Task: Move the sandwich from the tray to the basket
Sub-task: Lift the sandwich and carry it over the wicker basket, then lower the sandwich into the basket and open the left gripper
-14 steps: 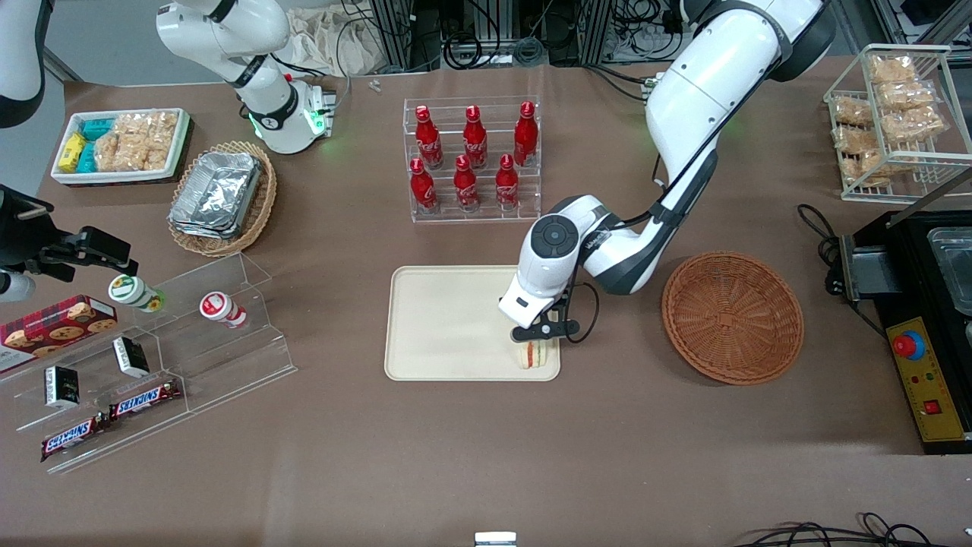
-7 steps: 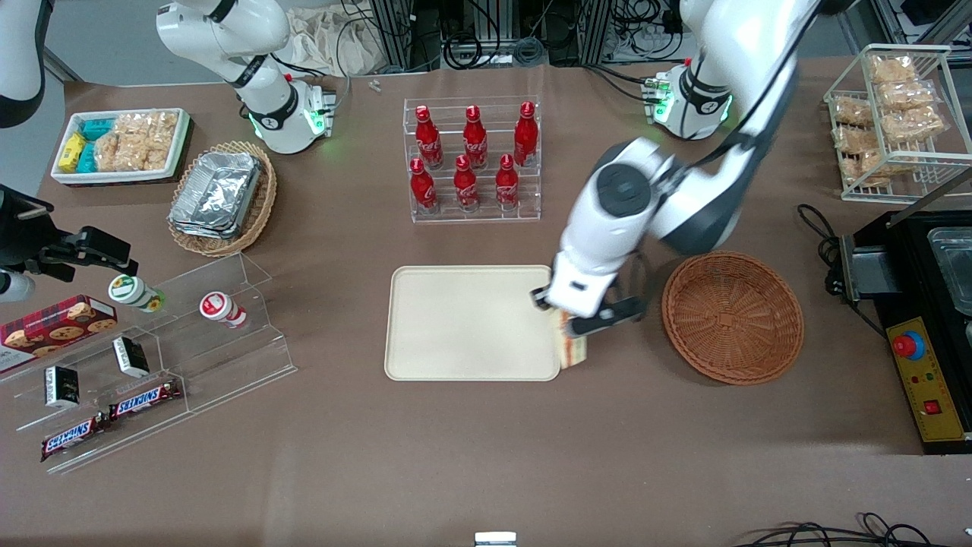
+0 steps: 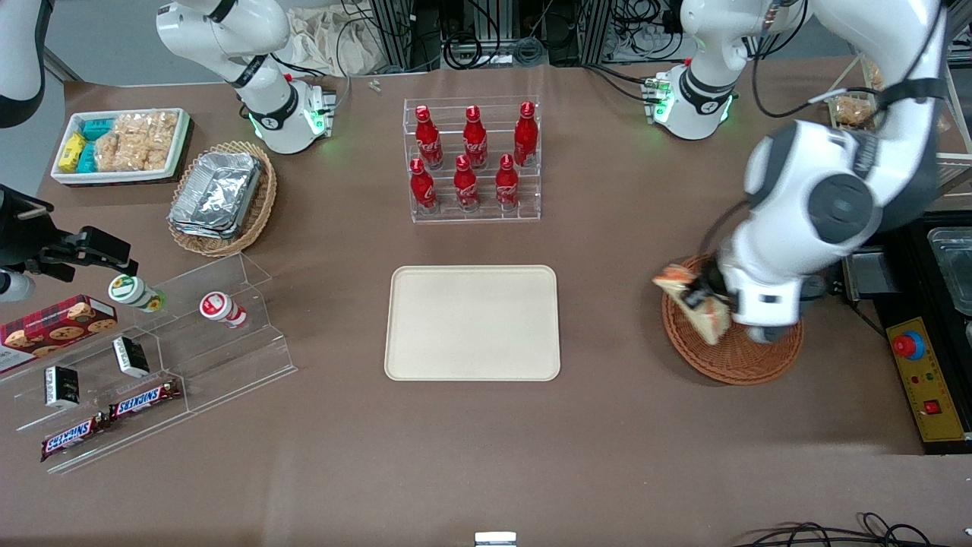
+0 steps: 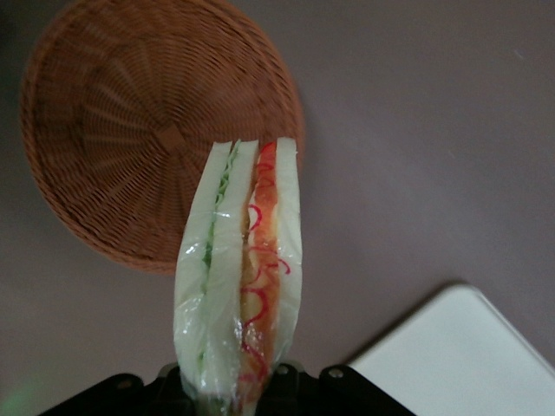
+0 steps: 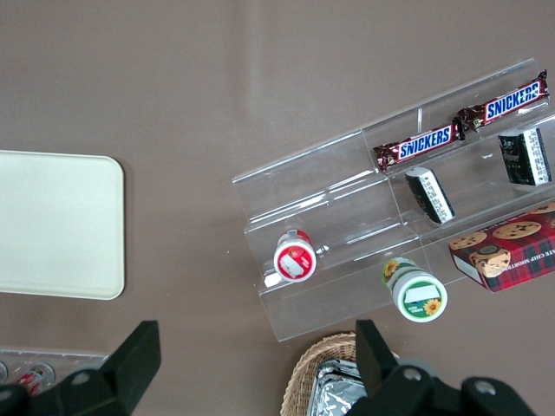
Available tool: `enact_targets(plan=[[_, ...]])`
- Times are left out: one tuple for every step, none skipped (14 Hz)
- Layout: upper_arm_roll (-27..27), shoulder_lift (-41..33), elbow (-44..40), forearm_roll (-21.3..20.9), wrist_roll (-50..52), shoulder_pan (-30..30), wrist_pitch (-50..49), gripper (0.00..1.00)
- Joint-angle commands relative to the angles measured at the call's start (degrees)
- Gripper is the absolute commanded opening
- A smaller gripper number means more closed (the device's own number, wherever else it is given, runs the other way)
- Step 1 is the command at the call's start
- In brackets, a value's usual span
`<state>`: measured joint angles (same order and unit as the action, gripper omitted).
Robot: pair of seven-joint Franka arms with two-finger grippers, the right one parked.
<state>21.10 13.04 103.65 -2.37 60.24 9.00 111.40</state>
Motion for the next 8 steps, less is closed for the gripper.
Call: enact_targets(plan=[[0.7, -4.0, 12.9, 0.4, 1.2, 3.9, 11.0, 0.0], [0.4, -3.8, 16.5, 0.3, 1.3, 5.2, 16.4, 0.0], [0.3, -4.1, 20.9, 0.3, 1.3, 6.5, 22.5, 0.0], [0.3, -3.8, 23.7, 0.3, 1.2, 8.1, 26.9, 0.0], [0.3, -2.9, 24.5, 0.2, 1.2, 8.6, 29.5, 0.0], [0.3, -1.4, 24.4, 0.2, 1.3, 8.6, 30.0, 0.0], [0.3, -0.7, 24.5, 0.1, 1.3, 8.6, 30.7, 0.0], [-0.4, -0.4, 24.7, -0.1, 1.3, 8.7, 31.8, 0.0]])
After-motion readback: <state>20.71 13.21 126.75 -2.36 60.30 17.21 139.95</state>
